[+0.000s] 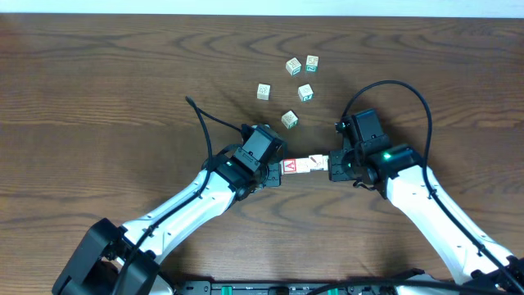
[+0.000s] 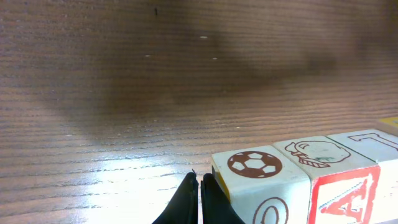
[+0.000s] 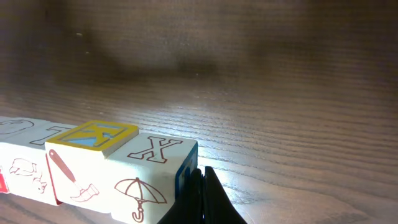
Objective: Lift 5 blocks
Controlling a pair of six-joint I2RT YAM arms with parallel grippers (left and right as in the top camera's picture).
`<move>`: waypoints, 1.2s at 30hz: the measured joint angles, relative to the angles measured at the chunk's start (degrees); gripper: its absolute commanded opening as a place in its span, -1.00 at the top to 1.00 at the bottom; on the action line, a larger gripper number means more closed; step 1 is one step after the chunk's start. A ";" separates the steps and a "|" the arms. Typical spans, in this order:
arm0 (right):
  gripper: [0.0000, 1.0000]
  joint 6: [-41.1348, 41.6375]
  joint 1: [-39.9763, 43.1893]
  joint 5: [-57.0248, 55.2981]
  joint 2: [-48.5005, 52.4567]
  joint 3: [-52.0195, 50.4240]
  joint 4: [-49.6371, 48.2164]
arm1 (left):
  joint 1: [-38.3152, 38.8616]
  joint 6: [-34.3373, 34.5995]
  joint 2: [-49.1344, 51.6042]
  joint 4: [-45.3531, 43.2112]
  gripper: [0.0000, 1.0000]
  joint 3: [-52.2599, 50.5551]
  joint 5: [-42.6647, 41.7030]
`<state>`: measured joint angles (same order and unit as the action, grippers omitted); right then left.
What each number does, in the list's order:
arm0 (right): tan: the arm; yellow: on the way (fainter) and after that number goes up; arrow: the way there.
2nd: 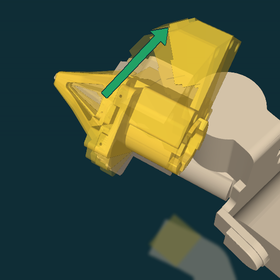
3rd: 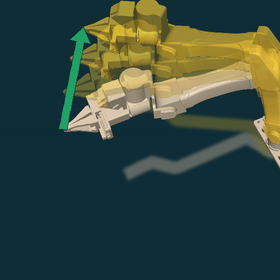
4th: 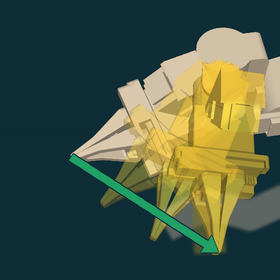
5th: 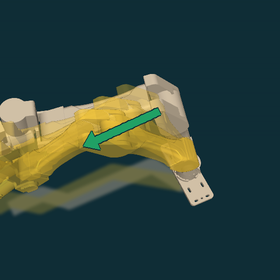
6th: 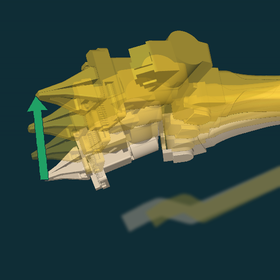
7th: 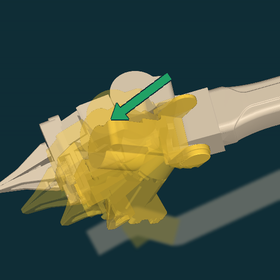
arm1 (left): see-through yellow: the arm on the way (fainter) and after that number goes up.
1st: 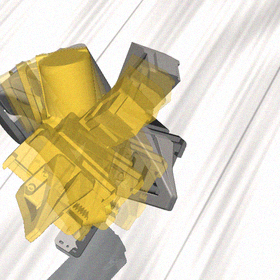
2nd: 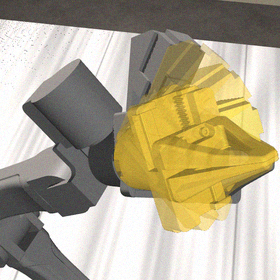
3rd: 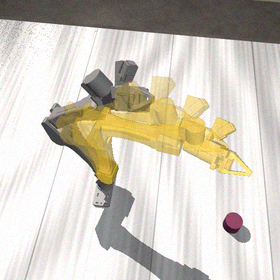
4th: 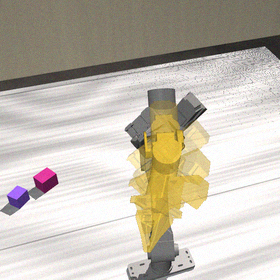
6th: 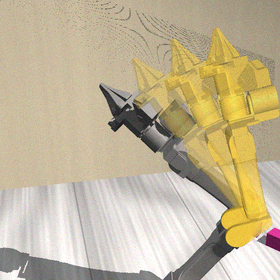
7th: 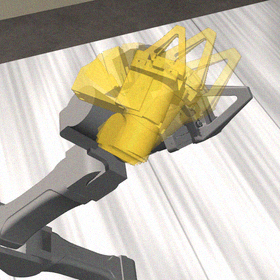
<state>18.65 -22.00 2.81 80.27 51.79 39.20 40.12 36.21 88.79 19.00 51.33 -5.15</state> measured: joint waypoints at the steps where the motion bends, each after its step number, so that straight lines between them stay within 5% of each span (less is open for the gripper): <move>1: 0.97 0.00 0.00 -0.04 -0.22 0.00 0.02 | 0.00 0.00 -0.09 0.00 0.86 0.00 0.00; 36: 0.98 0.00 0.00 -1.11 -3.10 2.91 3.43 | 0.00 0.00 -3.45 0.09 0.86 0.00 -0.26</move>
<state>18.65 -22.00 1.69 77.17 54.70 42.63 40.12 36.21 85.34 19.09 51.33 -5.41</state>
